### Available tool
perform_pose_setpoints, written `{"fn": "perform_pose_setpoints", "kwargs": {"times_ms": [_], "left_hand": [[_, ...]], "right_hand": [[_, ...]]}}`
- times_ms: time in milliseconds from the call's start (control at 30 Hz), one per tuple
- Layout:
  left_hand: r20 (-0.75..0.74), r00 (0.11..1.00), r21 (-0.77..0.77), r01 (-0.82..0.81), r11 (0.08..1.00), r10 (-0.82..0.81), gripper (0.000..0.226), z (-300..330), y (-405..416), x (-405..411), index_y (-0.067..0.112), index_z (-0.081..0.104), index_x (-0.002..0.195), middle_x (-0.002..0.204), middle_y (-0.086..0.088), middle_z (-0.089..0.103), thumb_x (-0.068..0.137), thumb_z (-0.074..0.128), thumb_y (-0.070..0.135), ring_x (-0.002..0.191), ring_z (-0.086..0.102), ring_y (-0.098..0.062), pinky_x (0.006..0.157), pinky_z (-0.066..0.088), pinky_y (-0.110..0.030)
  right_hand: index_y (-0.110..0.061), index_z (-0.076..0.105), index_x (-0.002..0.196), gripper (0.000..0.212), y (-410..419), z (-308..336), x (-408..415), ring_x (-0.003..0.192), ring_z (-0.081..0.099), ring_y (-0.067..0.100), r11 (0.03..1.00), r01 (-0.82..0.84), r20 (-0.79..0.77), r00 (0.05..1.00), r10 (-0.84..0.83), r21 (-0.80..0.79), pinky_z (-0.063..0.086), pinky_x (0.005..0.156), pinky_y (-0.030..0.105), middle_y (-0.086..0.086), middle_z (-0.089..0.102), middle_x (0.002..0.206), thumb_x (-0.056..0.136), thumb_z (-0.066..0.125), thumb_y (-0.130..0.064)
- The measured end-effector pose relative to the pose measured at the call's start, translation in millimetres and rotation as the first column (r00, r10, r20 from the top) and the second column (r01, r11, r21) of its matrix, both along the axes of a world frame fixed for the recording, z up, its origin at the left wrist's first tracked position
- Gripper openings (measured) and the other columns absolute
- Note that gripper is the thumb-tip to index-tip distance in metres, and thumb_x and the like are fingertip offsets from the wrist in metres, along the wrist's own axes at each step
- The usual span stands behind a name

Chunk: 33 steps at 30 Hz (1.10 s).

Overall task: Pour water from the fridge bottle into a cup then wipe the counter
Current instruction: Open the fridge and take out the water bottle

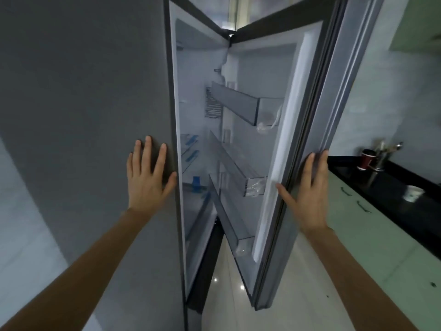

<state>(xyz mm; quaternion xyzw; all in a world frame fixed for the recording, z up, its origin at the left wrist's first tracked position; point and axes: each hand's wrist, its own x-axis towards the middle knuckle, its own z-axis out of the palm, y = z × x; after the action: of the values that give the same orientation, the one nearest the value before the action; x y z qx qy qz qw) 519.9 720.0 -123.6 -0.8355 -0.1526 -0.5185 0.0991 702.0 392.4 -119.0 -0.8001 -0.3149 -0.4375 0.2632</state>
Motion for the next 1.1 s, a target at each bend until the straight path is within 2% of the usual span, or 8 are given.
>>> {"fn": "perform_pose_setpoints", "kwargs": {"times_ms": [167,367,467,600,733,867,967,1100], "left_hand": [[-0.039,0.999,-0.017,-0.030,0.999,0.030,0.063,2.2,-5.5,-2.8,0.008,0.034,0.146,0.153,-0.029,0.026,0.094,0.047,0.041,0.141,0.023,-0.047,0.109,0.029,-0.060],[-0.022,0.994,-0.037,-0.108,0.993,0.108,0.057,3.7,-41.8,-5.8,0.010,0.034,0.147,0.153,-0.023,0.031,0.094,0.046,0.029,0.140,0.026,-0.046,0.110,0.026,-0.060],[-0.047,0.998,-0.024,-0.036,0.999,0.035,0.055,-1.6,-79.8,4.8,0.010,0.037,0.146,0.153,-0.020,0.031,0.093,0.040,0.025,0.141,0.027,-0.043,0.111,0.025,-0.058],[-0.203,0.974,-0.085,0.088,0.992,-0.104,0.054,-23.0,-130.7,39.6,0.012,0.037,0.145,0.151,-0.018,0.036,0.093,0.040,0.028,0.140,0.031,-0.040,0.108,0.032,-0.060],[-0.356,0.911,-0.150,0.164,0.975,-0.208,0.057,-36.5,-177.4,81.6,0.015,0.036,0.146,0.151,-0.017,0.037,0.092,0.036,0.032,0.138,0.032,-0.036,0.108,0.035,-0.058],[-0.414,0.865,-0.168,0.234,0.958,-0.284,0.058,-32.7,-205.0,122.9,0.017,0.034,0.146,0.151,-0.017,0.038,0.091,0.036,0.034,0.138,0.033,-0.034,0.109,0.033,-0.055],[-0.436,0.841,-0.158,0.280,0.947,-0.321,0.058,-34.3,-215.2,152.6,0.017,0.036,0.146,0.150,-0.015,0.040,0.091,0.038,0.035,0.138,0.034,-0.033,0.110,0.031,-0.054],[-0.392,0.830,-0.142,0.371,0.918,-0.396,0.063,-45.9,-226.2,188.4,0.015,0.028,0.149,0.153,-0.012,0.036,0.090,0.047,0.029,0.142,0.027,-0.028,0.117,0.019,-0.047]], "right_hand": [[0.001,0.012,0.151,0.089,-27.3,1.3,26.5,0.146,0.011,0.039,0.999,-0.019,-0.029,0.999,0.018,-0.027,0.025,0.115,0.052,0.024,0.000,0.158,0.093,0.049,-0.056],[-0.009,0.002,0.153,0.090,-38.9,0.3,37.4,0.147,0.008,0.034,0.998,-0.055,-0.051,0.997,0.053,-0.039,0.024,0.115,0.044,0.018,-0.005,0.160,0.092,0.036,-0.065],[-0.013,-0.003,0.153,0.091,-43.8,2.0,39.2,0.147,0.009,0.034,0.998,-0.032,-0.079,0.996,0.027,-0.059,0.027,0.114,0.047,0.016,-0.006,0.160,0.090,0.036,-0.066],[-0.008,0.003,0.153,0.091,-48.9,3.8,43.6,0.146,0.014,0.036,0.995,0.020,-0.087,0.996,-0.029,-0.102,0.032,0.112,0.050,0.018,-0.001,0.160,0.090,0.035,-0.066],[-0.007,0.008,0.153,0.089,-54.0,-0.6,53.0,0.144,0.020,0.037,0.991,0.072,-0.067,0.995,-0.080,-0.110,0.035,0.110,0.049,0.020,0.006,0.159,0.091,0.039,-0.063],[-0.006,0.014,0.151,0.086,-61.1,-5.8,70.2,0.141,0.029,0.038,0.989,0.122,-0.049,0.991,-0.127,-0.086,0.042,0.105,0.049,0.022,0.015,0.157,0.092,0.052,-0.055],[-0.005,0.017,0.151,0.083,-68.2,-8.0,87.4,0.139,0.032,0.037,0.985,0.151,-0.061,0.986,-0.156,-0.080,0.042,0.104,0.049,0.021,0.017,0.157,0.093,0.053,-0.052],[-0.010,0.014,0.151,0.082,-85.4,-9.6,115.8,0.135,0.039,0.037,0.979,0.193,-0.050,0.979,-0.196,-0.059,0.043,0.103,0.048,0.020,0.022,0.156,0.092,0.054,-0.051]]}}
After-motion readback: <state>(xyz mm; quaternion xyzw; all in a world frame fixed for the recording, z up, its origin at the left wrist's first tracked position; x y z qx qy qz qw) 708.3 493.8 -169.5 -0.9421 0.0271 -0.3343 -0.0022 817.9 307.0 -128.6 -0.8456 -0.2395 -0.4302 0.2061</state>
